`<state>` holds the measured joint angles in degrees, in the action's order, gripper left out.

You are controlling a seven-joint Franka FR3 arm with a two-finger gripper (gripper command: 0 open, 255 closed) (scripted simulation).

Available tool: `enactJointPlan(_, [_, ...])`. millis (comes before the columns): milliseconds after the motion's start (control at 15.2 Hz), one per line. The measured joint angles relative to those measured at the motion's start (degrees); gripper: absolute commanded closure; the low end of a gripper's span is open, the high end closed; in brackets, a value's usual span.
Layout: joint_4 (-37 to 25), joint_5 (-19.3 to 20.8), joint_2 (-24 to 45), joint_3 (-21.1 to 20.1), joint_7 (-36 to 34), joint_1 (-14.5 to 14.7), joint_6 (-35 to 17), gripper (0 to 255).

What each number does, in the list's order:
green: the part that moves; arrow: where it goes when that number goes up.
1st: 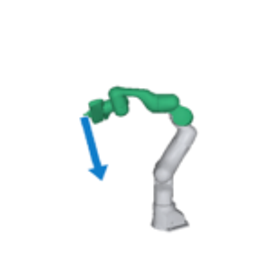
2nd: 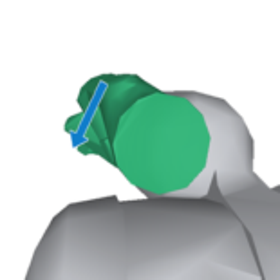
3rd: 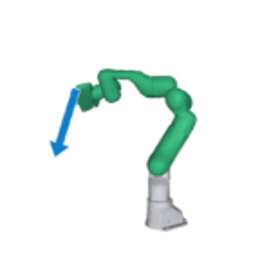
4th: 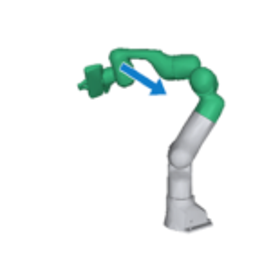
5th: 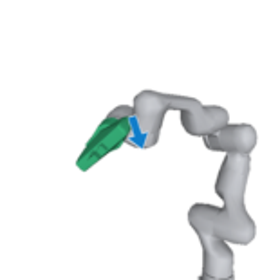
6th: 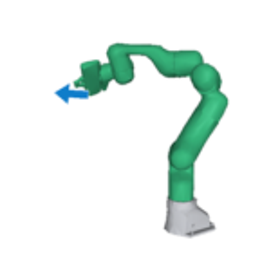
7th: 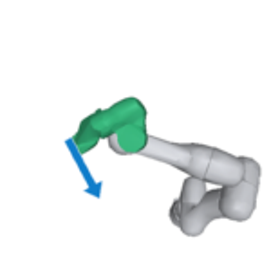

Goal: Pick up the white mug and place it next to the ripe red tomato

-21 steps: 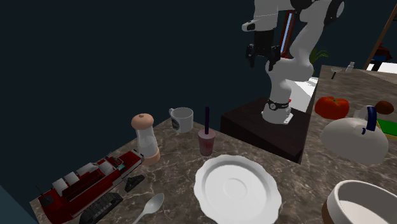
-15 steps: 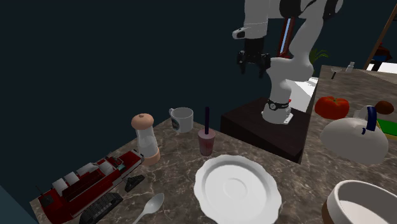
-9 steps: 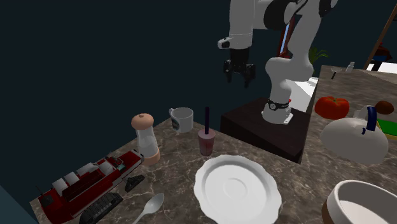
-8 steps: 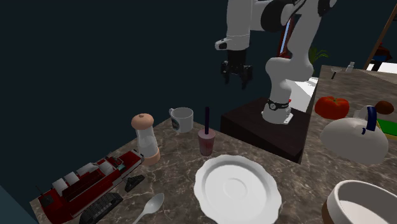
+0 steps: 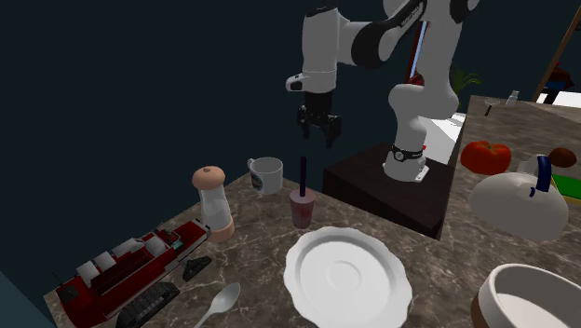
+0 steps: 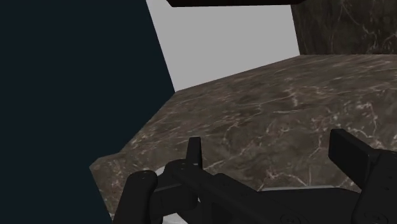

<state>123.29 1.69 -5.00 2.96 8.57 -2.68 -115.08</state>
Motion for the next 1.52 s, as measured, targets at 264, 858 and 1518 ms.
enactJointPlan(264, [-6.65, 0.18, 8.96, 0.33, 0.97, -0.3, -3.3, 0])
enactJointPlan(858, [-20.98, 0.23, 24.36, 0.69, 2.61, -1.06, -5.9, 0])
enactJointPlan(1518, [-19.62, 0.17, 26.44, 0.71, 2.71, -1.24, -9.4, 0])
